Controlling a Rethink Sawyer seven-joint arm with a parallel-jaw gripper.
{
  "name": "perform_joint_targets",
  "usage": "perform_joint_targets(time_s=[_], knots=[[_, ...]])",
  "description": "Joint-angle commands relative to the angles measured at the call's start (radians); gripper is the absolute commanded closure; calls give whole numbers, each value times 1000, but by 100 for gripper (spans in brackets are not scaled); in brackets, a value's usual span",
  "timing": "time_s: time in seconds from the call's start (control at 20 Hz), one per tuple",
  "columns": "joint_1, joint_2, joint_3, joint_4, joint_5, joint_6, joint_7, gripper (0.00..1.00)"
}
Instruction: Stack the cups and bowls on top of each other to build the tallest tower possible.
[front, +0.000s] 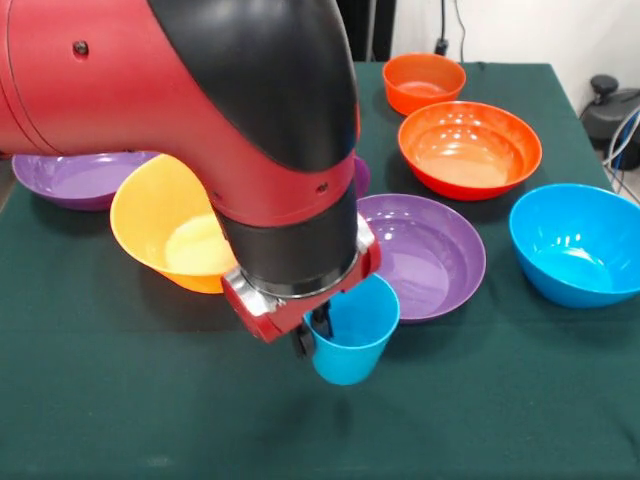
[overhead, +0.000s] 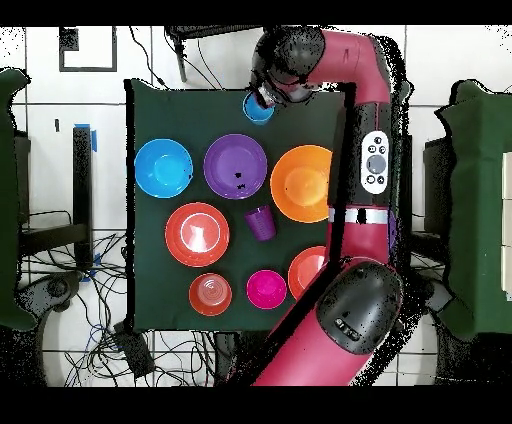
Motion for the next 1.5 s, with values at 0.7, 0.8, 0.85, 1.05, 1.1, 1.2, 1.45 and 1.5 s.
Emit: perform_joint_targets(time_s=[0.7, 0.8, 0.85, 1.05, 1.1, 1.2, 1.45, 1.5], knots=[[13, 3, -241, 58, 78, -212, -187, 100], [21, 15, -243, 39, 83, -214, -198, 100], [22, 19, -246, 37, 87, -216, -198, 100], [36, 26, -254, 21, 97, -213, -197, 100], [39, 27, -254, 15, 99, -209, -199, 100], [49, 32, -253, 4, 102, -206, -192, 100], [61, 56, -249, -18, 110, -210, -183, 100], [55, 63, -256, -3, 114, -225, -176, 100]])
